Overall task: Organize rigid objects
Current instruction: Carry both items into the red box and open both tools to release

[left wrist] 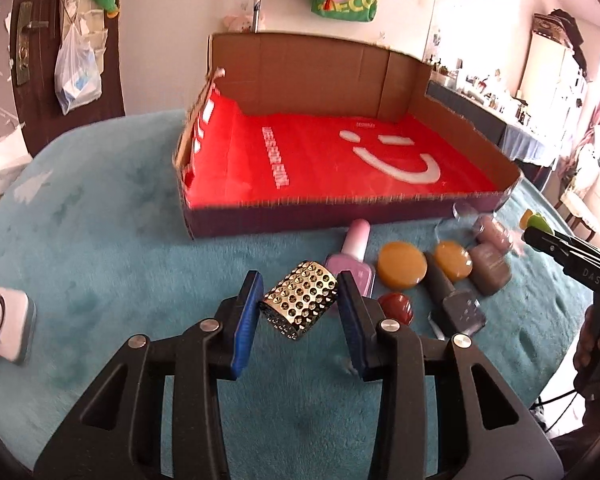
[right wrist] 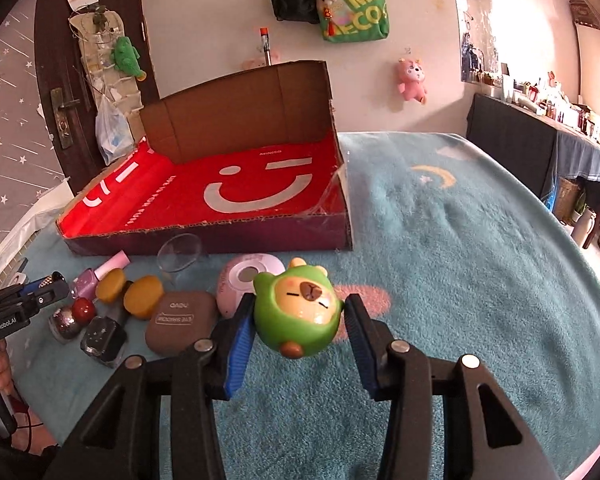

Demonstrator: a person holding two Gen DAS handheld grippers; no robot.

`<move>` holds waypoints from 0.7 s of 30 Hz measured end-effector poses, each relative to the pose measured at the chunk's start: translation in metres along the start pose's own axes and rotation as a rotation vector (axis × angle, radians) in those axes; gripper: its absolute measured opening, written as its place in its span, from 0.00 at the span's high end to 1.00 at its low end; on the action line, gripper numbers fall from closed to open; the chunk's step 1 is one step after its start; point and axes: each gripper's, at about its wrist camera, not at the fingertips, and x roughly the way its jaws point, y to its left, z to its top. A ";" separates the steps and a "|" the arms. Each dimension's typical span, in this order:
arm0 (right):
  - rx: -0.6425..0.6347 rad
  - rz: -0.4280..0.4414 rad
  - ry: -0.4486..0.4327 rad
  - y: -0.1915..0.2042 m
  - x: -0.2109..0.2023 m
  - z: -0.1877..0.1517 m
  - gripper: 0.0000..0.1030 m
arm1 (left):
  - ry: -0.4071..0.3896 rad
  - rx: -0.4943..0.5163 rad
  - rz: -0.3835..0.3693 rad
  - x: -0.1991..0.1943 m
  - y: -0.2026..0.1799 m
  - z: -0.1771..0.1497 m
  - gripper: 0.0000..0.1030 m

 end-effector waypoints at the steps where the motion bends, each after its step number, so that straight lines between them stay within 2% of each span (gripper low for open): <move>1: -0.006 0.002 -0.009 0.001 -0.002 0.002 0.54 | -0.011 0.004 -0.001 -0.002 0.000 0.004 0.65; 5: -0.061 0.010 -0.064 0.012 -0.011 0.027 0.54 | -0.056 0.040 0.003 -0.004 0.000 0.031 0.65; 10: -0.163 -0.006 -0.085 0.029 0.004 0.063 0.54 | -0.047 0.096 0.011 0.014 0.001 0.065 0.65; 14: -0.253 -0.021 -0.033 0.041 0.036 0.087 0.54 | -0.006 0.145 0.069 0.042 0.002 0.085 0.65; 21: -0.345 -0.074 0.111 0.049 0.093 0.104 0.54 | 0.110 0.160 0.053 0.083 0.002 0.095 0.65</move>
